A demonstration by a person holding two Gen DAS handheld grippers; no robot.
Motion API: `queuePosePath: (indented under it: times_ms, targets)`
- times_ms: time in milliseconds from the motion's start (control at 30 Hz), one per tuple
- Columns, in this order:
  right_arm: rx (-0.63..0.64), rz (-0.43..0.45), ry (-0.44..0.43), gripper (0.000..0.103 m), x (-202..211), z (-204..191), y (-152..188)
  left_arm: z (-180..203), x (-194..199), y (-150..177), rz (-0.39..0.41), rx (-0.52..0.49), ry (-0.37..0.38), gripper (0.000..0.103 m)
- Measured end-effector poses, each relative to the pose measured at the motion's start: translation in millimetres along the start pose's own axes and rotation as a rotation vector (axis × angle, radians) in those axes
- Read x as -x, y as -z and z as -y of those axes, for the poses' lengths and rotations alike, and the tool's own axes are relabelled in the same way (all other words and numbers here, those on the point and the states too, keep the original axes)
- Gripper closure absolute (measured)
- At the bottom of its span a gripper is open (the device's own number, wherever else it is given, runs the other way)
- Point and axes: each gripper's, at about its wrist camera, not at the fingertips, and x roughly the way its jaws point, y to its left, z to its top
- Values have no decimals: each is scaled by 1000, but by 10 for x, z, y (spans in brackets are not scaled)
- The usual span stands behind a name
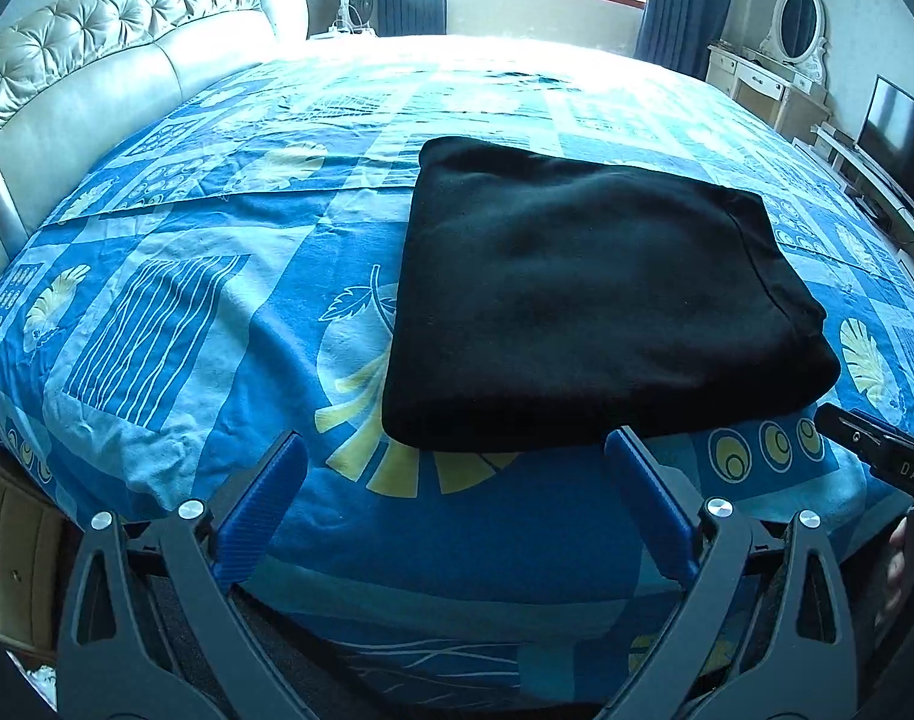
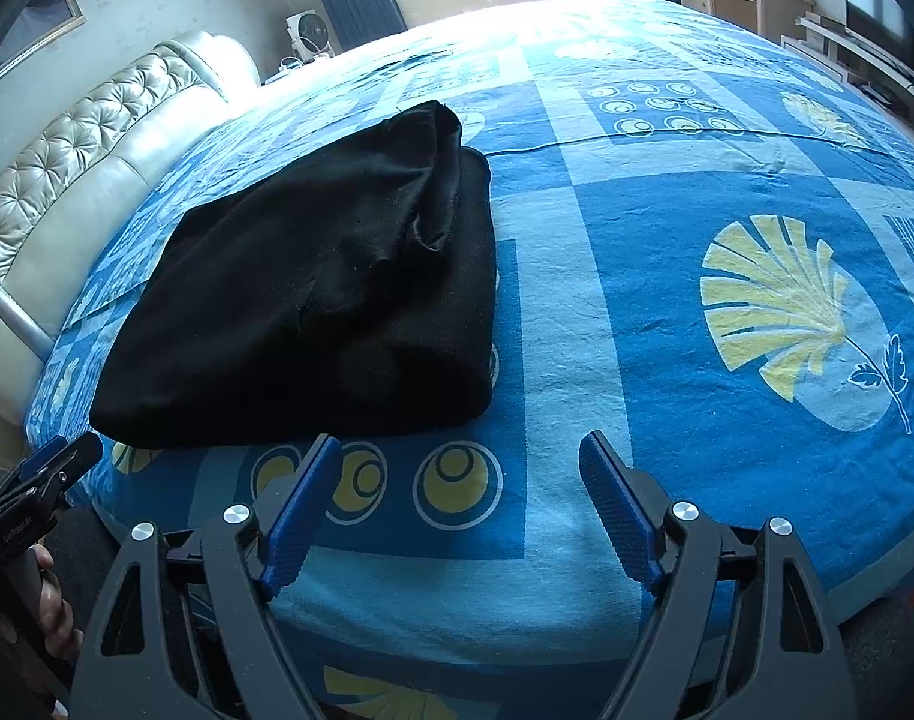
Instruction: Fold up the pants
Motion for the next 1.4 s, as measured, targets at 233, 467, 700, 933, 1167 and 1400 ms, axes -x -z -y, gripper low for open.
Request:
queuePosePath:
  times_ms: [233,467,700,933,1167,1400]
  targets:
    - [10,-6,-3,23,-7,-49,22,48,-10,12,-24,-14,-8,4]
    - [13,-7,-4,23,1,-68,29,33,14,11,-18,2,1,4]
    - [17,-14,-8,23,-8,-92,34,31,33,15,-17,17,24,4]
    - [15,-20,-11,23,-20,-102,45,57,56,25,-14,13,29,4]
    - [20,-23,-13,23,-29,-116,58,65,23,20,-43,11,10,4]
    - [24,-27,-17,23,-36,-132,60,77,21,27,-48,4,-4,4]
